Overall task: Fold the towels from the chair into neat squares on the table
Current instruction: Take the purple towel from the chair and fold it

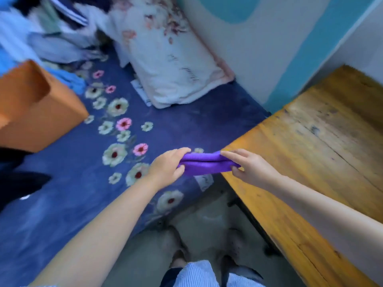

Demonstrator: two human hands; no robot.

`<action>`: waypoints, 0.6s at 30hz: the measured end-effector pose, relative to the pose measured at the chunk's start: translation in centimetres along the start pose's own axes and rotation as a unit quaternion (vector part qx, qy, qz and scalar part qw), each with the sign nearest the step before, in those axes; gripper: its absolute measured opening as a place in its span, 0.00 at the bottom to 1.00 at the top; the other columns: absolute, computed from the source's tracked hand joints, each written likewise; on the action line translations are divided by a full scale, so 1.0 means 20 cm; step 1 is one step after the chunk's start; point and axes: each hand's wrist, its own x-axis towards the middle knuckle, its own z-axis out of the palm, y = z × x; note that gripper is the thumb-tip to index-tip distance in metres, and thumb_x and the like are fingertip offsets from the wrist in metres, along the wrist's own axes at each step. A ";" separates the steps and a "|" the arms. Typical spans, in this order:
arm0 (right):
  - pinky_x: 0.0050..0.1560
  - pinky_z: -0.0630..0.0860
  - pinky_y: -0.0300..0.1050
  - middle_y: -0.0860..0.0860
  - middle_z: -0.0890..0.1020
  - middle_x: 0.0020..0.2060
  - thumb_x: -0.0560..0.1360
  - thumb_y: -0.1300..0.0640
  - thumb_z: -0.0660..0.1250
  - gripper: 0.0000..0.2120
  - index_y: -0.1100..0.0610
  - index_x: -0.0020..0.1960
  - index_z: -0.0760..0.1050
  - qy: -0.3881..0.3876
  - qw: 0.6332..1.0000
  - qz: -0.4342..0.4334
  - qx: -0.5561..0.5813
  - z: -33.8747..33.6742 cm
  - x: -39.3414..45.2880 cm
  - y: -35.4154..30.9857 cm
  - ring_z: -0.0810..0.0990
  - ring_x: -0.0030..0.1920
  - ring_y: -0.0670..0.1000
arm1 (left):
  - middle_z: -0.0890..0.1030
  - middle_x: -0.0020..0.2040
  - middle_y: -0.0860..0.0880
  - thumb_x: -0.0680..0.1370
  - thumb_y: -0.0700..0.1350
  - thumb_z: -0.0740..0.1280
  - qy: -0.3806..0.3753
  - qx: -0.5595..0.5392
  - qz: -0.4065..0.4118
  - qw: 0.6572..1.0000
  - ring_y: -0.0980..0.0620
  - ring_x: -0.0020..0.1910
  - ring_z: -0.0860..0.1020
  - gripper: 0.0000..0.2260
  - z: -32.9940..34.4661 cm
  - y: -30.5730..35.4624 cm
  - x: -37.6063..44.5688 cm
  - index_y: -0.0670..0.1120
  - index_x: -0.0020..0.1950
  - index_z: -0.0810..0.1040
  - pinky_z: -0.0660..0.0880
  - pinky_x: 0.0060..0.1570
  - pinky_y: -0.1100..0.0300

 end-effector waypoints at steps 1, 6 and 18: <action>0.39 0.77 0.43 0.60 0.83 0.45 0.67 0.61 0.59 0.20 0.61 0.58 0.76 -0.024 1.000 -0.013 0.005 0.03 0.07 -0.08 0.83 0.39 0.57 | 0.72 0.68 0.47 0.78 0.42 0.59 -0.003 -0.006 -0.030 1.000 0.47 0.66 0.70 0.21 -0.04 -0.07 -0.08 0.47 0.71 0.64 0.66 0.61 0.57; 0.49 0.72 0.42 0.60 0.78 0.53 0.70 0.66 0.67 0.23 0.61 0.65 0.72 -0.066 0.996 -0.053 0.019 0.17 0.40 -0.52 0.79 0.50 0.60 | 0.66 0.50 0.53 0.73 0.44 0.53 0.091 0.002 0.021 0.996 0.44 0.43 0.77 0.11 -0.18 -0.50 -0.47 0.53 0.55 0.64 0.78 0.37 0.53; 0.58 0.70 0.48 0.56 0.74 0.62 0.77 0.59 0.61 0.19 0.58 0.67 0.67 -0.175 0.979 -0.066 -0.080 0.68 1.08 -1.48 0.73 0.62 0.57 | 0.73 0.58 0.48 0.80 0.41 0.58 0.068 0.078 -0.084 0.991 0.47 0.50 0.75 0.09 -0.49 -1.42 -1.12 0.41 0.56 0.75 0.71 0.45 0.58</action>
